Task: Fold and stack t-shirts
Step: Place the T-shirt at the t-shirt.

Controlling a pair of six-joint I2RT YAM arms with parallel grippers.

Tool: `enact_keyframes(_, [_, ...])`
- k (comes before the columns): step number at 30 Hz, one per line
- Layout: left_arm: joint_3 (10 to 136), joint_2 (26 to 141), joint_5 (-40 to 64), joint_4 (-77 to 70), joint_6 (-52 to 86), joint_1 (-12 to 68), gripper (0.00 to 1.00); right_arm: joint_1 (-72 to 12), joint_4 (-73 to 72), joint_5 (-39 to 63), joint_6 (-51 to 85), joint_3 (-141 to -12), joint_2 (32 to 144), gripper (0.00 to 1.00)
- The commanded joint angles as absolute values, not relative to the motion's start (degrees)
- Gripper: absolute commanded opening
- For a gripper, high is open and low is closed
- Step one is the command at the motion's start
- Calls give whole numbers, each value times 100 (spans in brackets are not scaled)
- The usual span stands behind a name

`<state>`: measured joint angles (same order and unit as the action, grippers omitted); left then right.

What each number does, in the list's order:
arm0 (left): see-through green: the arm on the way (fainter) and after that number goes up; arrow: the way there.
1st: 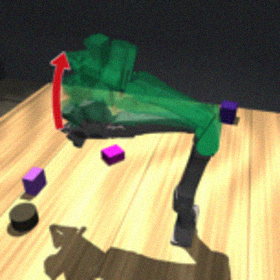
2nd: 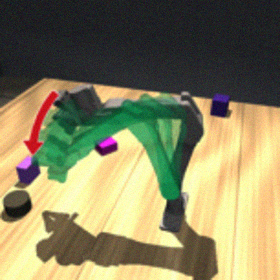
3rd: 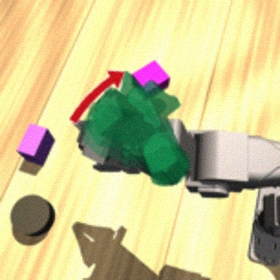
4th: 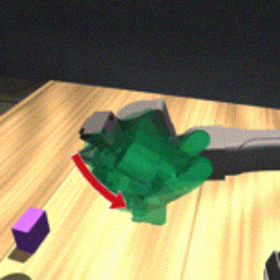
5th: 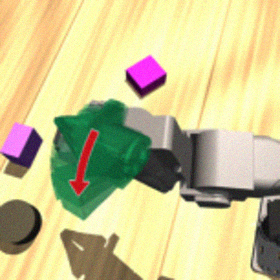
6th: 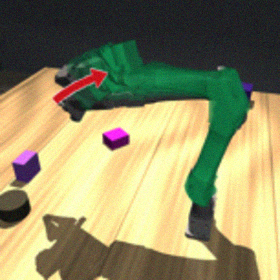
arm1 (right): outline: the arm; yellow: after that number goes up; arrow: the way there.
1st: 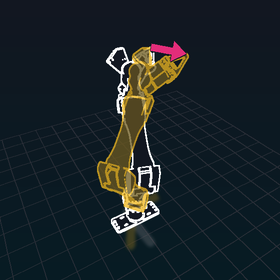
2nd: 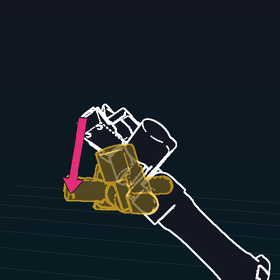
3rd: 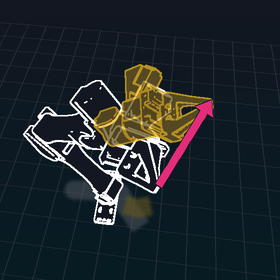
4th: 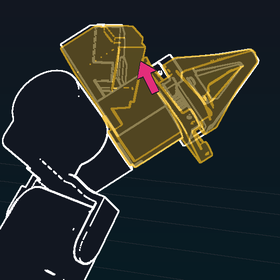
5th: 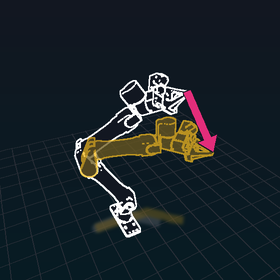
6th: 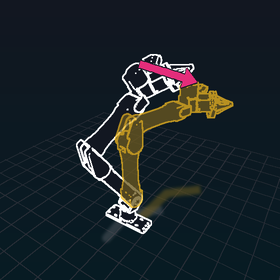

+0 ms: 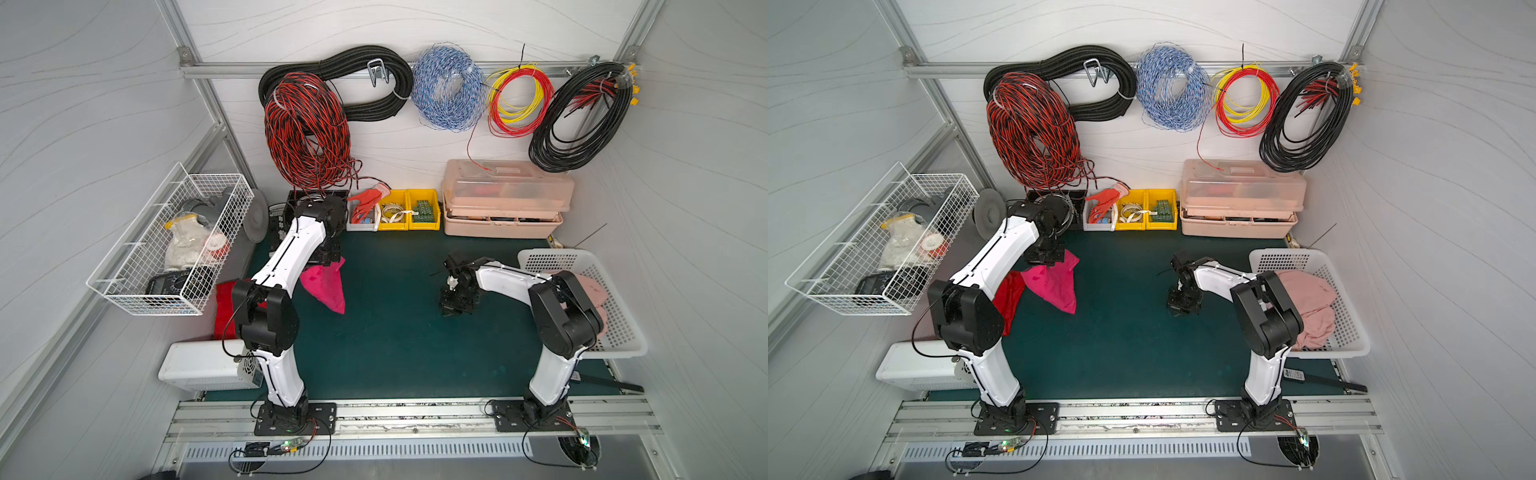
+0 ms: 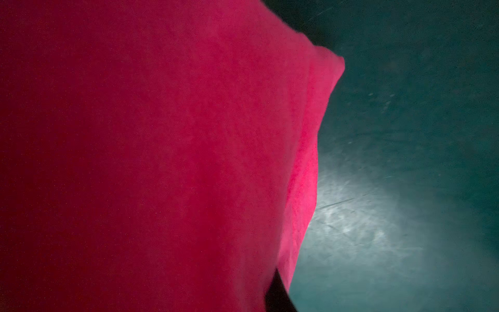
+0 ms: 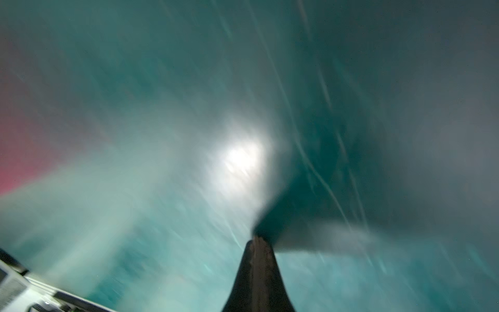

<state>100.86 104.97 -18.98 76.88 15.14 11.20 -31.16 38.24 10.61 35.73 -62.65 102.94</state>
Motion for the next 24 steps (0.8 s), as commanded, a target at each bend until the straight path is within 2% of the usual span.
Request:
enact_keyframes(1, [9876, 10192, -2321, 8058, 1179, 759, 0, -3107, 4388, 869, 3319, -6031, 9938, 0])
enact_keyframes(7, [9713, 9922, -2753, 8202, 709, 33, 0, -3045, 4740, 691, 3175, -5946, 9576, 0])
enact_keyframes(13, [9430, 9465, -2571, 7949, 454, -777, 0, -3036, 4907, 634, 3197, -5983, 9563, 0])
enact_keyframes(24, [9168, 9660, -2588, 7696, 483, -1285, 0, -3029, 5256, 451, 3079, -5966, 9456, 0])
